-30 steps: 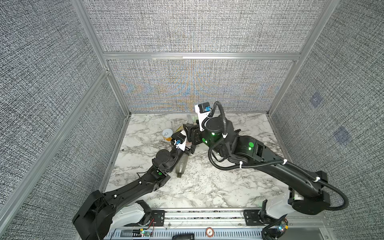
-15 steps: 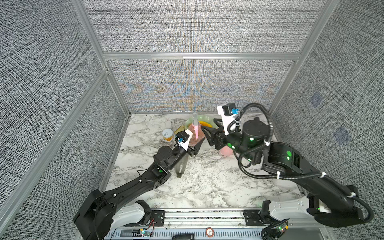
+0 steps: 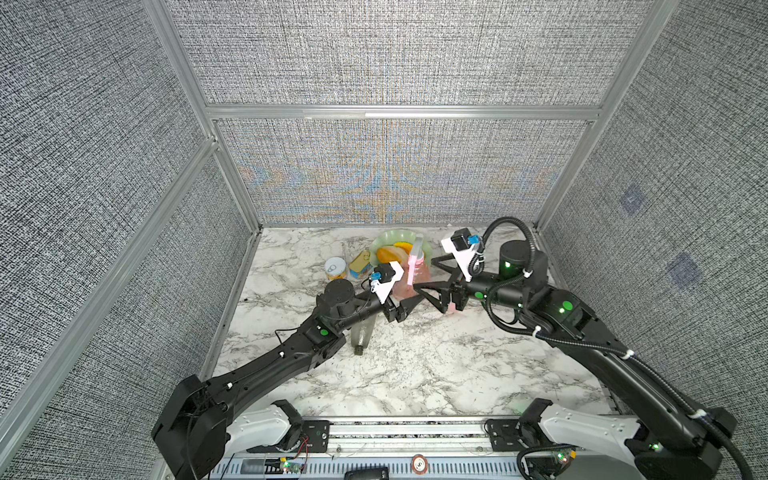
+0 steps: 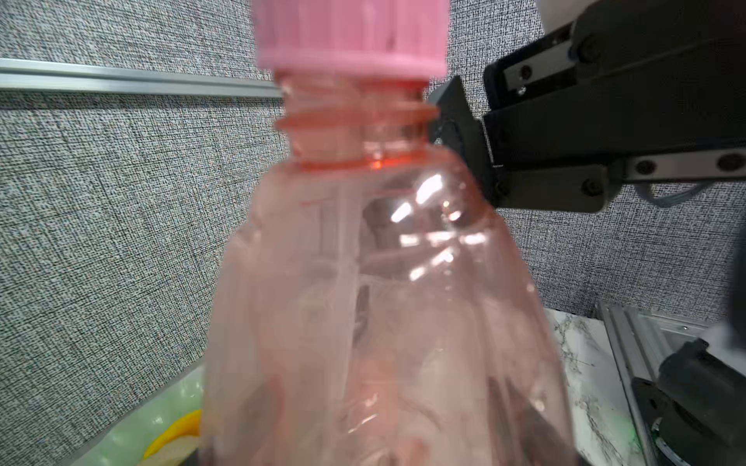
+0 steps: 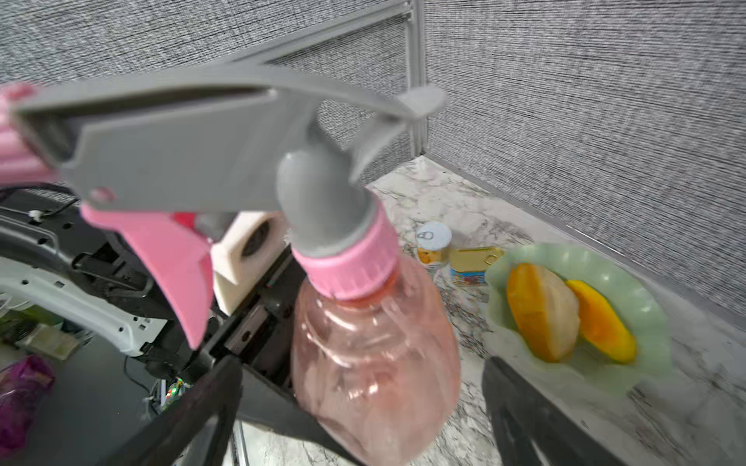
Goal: Attach spray nozzles to spray bottles
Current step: Screw the spray nozzle on the spray bottle.
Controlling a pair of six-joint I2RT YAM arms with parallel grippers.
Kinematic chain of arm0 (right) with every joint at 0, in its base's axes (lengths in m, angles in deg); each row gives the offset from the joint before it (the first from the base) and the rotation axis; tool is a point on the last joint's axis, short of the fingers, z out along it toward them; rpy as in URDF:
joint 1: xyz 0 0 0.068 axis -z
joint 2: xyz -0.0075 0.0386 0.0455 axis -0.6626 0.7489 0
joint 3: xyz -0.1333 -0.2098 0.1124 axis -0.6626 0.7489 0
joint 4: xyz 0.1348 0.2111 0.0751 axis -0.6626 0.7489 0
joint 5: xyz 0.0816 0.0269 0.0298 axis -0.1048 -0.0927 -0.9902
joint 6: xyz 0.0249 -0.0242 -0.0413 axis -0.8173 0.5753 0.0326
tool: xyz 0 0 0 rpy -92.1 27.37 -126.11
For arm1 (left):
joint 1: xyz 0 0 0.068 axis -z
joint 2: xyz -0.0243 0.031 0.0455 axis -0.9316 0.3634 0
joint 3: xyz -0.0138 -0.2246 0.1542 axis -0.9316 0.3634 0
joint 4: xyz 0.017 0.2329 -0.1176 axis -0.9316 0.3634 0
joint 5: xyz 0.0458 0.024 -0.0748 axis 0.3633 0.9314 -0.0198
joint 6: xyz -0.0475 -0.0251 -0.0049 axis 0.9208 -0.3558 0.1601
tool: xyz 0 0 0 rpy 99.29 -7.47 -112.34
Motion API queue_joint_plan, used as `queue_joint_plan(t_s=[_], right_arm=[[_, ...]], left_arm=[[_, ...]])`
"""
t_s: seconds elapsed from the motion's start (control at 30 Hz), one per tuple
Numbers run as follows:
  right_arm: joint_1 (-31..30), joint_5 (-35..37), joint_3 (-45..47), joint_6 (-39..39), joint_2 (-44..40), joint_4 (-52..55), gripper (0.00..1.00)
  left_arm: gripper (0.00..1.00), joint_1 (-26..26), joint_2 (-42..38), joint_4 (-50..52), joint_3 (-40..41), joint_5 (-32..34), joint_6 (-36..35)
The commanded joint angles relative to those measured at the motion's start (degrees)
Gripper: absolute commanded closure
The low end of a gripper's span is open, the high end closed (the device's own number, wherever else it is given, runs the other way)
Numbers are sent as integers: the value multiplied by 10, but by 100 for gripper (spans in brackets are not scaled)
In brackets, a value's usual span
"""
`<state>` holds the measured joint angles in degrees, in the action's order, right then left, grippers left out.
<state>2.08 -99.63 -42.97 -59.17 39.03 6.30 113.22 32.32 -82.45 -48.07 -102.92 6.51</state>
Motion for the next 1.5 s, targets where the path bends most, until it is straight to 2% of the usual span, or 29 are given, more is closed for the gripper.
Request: queue_joint_plan(t_s=[0.0, 0.03, 0.23, 0.43, 0.67, 0.97, 1.33, 1.47], right_arm=[[1, -49, 5, -12, 20, -71, 4], [1, -45, 9, -22, 27, -84, 1], [1, -51, 20, -60, 55, -135, 1], [1, -85, 31, -80, 66, -161, 21], [-5, -91, 46, -102, 59, -192, 33], [-8, -55, 27, -103, 52, -208, 34], [-16, -49, 21, -134, 67, -233, 34], [-25, -42, 14, -130, 75, -227, 34]], left_arm=[[27, -1, 0, -7, -1, -20, 10], [27, -1, 0, -9, 0, -21, 10], [26, -1, -5, -12, 1, -20, 11], [25, -1, -6, -17, 2, -4, 13], [19, -1, -9, -26, 6, 20, 17], [2, -2, -11, -62, 26, 35, 33], [6, -2, -42, -211, 92, 121, 64], [6, -2, -44, -222, 92, 112, 71]])
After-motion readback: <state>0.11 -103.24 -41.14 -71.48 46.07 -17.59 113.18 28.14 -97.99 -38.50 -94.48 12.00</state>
